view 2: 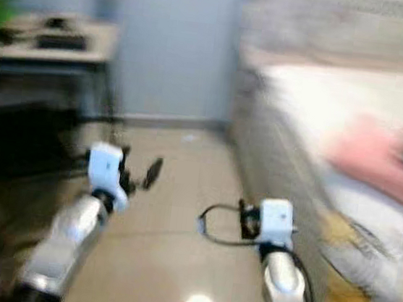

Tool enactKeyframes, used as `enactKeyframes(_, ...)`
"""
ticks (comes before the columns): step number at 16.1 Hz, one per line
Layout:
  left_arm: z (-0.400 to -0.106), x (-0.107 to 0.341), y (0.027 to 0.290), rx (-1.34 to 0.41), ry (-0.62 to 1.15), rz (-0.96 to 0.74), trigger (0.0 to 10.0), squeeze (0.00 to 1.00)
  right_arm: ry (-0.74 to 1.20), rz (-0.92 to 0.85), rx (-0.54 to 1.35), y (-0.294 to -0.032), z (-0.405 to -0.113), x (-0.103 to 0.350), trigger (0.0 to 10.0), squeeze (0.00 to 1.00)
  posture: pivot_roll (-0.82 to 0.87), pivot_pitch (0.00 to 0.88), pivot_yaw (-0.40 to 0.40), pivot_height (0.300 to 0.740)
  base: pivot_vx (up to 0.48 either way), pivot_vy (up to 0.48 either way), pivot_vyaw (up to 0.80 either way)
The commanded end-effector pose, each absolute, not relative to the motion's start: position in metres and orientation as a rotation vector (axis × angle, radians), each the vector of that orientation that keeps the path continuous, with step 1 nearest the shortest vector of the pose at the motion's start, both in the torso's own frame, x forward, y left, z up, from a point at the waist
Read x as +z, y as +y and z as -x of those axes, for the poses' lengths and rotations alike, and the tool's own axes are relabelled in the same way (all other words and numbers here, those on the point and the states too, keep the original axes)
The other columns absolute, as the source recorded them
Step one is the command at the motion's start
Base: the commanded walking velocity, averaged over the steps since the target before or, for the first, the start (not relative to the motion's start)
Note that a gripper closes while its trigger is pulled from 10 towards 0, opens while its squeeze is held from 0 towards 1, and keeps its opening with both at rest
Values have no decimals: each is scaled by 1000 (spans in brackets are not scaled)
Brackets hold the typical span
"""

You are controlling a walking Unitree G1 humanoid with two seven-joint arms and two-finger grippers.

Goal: Clean up the room

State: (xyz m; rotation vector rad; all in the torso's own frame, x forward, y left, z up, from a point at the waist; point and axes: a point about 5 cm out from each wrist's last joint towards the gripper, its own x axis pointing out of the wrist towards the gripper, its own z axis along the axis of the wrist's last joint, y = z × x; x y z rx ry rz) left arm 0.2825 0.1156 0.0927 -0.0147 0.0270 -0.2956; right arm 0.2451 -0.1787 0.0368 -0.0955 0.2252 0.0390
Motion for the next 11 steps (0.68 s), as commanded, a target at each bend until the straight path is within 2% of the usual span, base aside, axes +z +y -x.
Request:
enactKeyframes(1, -283, 87, 124, -260, 54, -17, 10000, 0, 228, 76, 43, -174, -248, 36, 10000, 0, 21, 0, -9, 727, 0, 0, -644)
enactKeyframes(2, -284, 84, 122, -277, 63, -25, 10000, 0, 224, 78, 45, -174, -249, 37, 10000, 0, 16, 0, -8, 727, 0, -266, -650)
enactKeyframes(6, -287, 82, 124, -286, 60, -4, 10000, 0, 202, 57, 37, -174, -248, 35, 10000, 0, 23, 0, -13, 727, 278, -388, -648)
enactKeyframes(7, -278, 79, 129, -255, 50, 38, 10000, 0, 185, 40, 14, -182, -245, 36, 10000, 0, 20, 0, -13, 727, 0, 0, -650)
enactKeyframes(9, -265, 66, 141, -194, 105, -71, 10000, 0, 177, 75, -12, -189, -242, 37, 10000, 0, 27, 0, -14, 727, 0, 0, -631)
enactKeyframes(10, -267, 67, 144, -183, 94, -40, 10000, 1000, 180, 96, -24, -191, -243, 37, 10000, 1000, 31, 0, -15, 727, 0, 0, -594)
enactKeyframes(11, -274, 72, 144, -180, 75, -31, 10000, 1000, 177, 94, -35, -191, -246, 37, 10000, 1000, 34, 0, -16, 727, 0, 0, -594)
